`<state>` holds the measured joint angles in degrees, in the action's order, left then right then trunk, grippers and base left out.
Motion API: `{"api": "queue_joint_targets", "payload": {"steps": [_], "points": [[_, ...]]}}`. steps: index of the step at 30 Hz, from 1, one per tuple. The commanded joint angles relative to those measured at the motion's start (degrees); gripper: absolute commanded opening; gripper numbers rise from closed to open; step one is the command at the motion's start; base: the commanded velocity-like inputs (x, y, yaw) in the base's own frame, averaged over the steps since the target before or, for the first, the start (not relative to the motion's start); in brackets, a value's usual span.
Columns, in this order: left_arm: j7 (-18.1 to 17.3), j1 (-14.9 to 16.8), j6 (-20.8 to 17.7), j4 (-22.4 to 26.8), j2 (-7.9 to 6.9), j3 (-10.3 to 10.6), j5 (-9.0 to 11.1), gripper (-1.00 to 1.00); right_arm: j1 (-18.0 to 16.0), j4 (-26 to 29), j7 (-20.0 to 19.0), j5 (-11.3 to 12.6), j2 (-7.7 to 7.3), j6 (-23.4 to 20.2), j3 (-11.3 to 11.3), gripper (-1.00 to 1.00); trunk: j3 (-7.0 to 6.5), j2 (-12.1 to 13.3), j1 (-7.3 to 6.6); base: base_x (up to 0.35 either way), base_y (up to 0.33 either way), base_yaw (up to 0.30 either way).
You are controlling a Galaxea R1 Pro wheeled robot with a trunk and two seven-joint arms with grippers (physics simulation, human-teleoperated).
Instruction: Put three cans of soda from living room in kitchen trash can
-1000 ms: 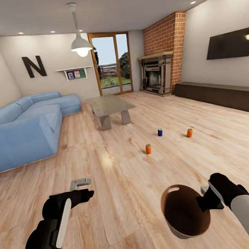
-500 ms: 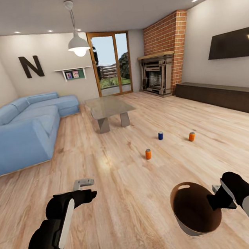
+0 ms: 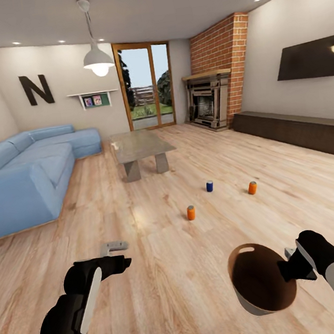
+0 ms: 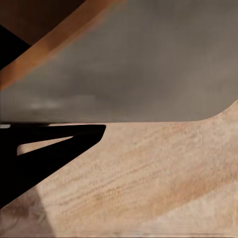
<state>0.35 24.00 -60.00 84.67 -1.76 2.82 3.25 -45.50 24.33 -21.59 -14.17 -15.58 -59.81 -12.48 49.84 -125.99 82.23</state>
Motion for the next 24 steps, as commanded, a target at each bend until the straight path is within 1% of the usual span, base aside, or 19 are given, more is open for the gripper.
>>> {"api": "queue_joint_targets", "payload": {"steps": [1, 6, 11, 24], "points": [[0.0, 0.0, 0.0, 0.0, 0.0, 0.0, 0.0, 1.0, 0.0, 0.0, -0.3, 1.3, 0.01, -0.2, -0.2, -1.0, -0.01, 0.0, 0.0, 0.203, -0.269, 0.0], [0.0, 0.0, 0.0, -0.1, 0.0, 0.0, 0.0, 1.0, -0.1, 0.1, -0.3, 1.3, 0.02, -0.2, -0.2, -1.0, -0.01, 0.0, 0.0, 0.235, -0.241, 0.0], [0.0, 0.0, 0.0, -0.1, 0.0, 0.0, 0.0, 1.0, 0.0, 0.0, -0.3, 1.3, 0.04, -0.2, -0.1, -1.0, -0.01, 0.0, 0.0, 0.292, -0.143, 0.0], [0.0, 0.0, 0.0, 0.0, 0.0, 0.0, 0.1, 1.0, 0.0, -0.2, -0.3, 1.3, 0.45, -0.2, 0.1, -1.0, -0.01, 0.0, 0.0, 0.318, -0.021, 0.0]]}}
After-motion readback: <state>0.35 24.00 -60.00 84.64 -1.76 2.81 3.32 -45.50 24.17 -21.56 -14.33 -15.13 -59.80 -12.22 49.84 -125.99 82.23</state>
